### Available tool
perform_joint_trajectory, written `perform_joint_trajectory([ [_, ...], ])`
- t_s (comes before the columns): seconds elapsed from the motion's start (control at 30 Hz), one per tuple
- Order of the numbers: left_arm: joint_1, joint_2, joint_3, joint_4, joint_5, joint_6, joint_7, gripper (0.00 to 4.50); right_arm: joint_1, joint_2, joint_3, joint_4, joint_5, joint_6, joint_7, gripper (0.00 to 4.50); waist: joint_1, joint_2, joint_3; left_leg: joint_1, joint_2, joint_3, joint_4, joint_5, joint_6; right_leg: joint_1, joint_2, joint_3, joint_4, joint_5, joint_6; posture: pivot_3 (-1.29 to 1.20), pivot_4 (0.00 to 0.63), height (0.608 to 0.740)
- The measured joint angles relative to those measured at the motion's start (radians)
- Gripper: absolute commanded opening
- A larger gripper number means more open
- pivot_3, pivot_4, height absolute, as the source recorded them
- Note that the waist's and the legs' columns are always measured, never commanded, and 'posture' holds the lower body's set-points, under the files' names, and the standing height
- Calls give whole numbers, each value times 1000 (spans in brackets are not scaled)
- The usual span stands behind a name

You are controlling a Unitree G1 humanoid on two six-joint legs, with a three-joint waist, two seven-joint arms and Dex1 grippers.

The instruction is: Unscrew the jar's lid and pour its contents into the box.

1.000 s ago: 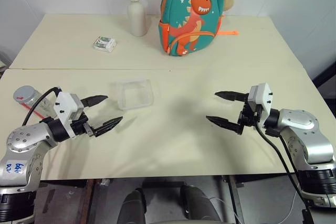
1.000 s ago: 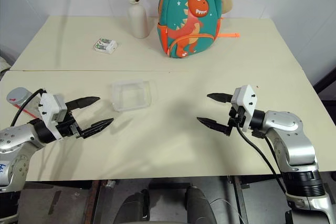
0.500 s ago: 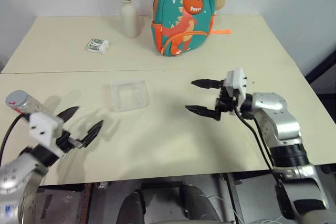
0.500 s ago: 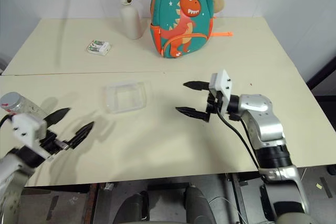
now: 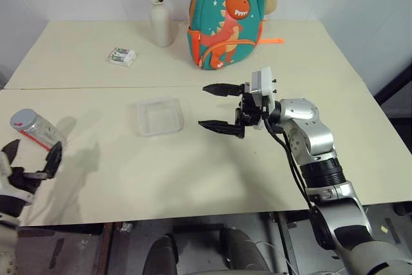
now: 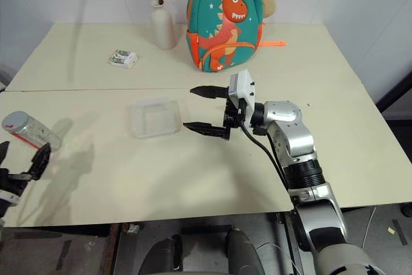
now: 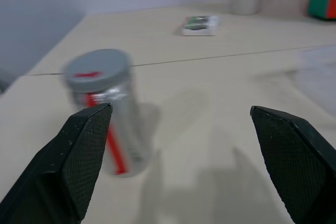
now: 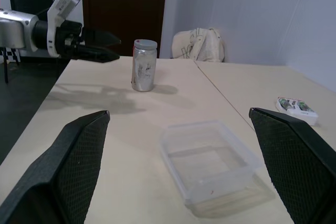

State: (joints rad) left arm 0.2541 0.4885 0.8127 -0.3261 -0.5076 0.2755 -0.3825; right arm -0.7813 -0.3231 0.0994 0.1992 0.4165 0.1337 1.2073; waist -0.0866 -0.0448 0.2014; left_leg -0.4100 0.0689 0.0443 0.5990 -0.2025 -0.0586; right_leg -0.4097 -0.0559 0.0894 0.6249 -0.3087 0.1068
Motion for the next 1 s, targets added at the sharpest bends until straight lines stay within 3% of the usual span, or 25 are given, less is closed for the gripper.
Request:
perform_joint_trajectory([
  [0.23, -6, 35, 18, 109, -4, -41, -44, 4494, 12, -7, -1, -7, -8, -2, -22, 4500, 0, 0, 0, 0, 2, 1, -5, -1, -2, -3, 1, -1, -1, -1, -1, 0, 150, 740],
  [0.47, -108, 153, 29, 340, 22, -119, -87, 4494, 18, -18, -8, -22, -9, -2, -46, 4500, 0, 0, 0, 1, 5, 1, -5, -2, -3, -3, 4, -1, 1, -2, -3, 0, 150, 740],
  [0.63, -196, 194, -29, 463, 52, -171, -123, 4494, 27, -22, -11, -44, -9, -1, -61, 4500, 0, 0, 0, 1, 6, 3, -5, -3, -5, -3, 4, 0, 0, -2, -3, 0, 150, 740],
  [0.8, -261, 227, -52, 567, 77, -206, -130, 4494, 48, -23, -13, -81, -7, 3, -77, 4500, 2, -1, 0, 1, 15, 4, -5, -6, -9, -5, 13, -1, 2, 4, 7, 0, 150, 740],
  [1.0, -334, 257, -93, 674, 97, -256, -151, 4494, 56, -25, -17, -96, -7, 7, -91, 4500, 1, -1, 0, 2, 17, 5, -7, -6, -10, -7, 16, 0, 3, 3, 5, 0, 150, 740],
])
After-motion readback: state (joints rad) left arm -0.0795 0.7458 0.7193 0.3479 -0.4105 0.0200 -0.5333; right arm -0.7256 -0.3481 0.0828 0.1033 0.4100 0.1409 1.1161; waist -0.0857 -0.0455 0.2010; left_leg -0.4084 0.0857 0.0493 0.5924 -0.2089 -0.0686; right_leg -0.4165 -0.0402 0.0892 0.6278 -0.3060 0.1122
